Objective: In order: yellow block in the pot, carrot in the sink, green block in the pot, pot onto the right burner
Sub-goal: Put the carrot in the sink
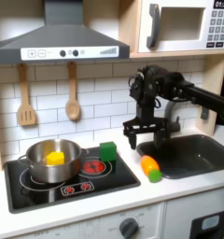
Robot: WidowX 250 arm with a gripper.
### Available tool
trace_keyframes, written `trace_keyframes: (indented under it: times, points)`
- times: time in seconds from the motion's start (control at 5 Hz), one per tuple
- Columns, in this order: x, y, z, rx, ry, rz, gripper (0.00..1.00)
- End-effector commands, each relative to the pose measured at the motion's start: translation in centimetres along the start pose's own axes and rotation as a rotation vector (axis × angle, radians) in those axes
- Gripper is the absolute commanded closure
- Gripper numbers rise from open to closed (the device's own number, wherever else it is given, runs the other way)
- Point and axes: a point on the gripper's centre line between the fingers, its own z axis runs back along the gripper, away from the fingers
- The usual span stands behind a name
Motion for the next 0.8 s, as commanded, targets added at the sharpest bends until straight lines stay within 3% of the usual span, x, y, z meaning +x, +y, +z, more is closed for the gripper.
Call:
trace_keyframes:
  times: [0.0,0.2,0.6]
  points:
    - [-0.4,-1.4,-1.1,0.023,0.041,0.003,0.0]
    - [-0.7,-1.9,-1.9,0.021,0.067,-0.009,0.0]
    - [-1.6,-1.4,-4.1,0.025,0.133,-0.009,0.0]
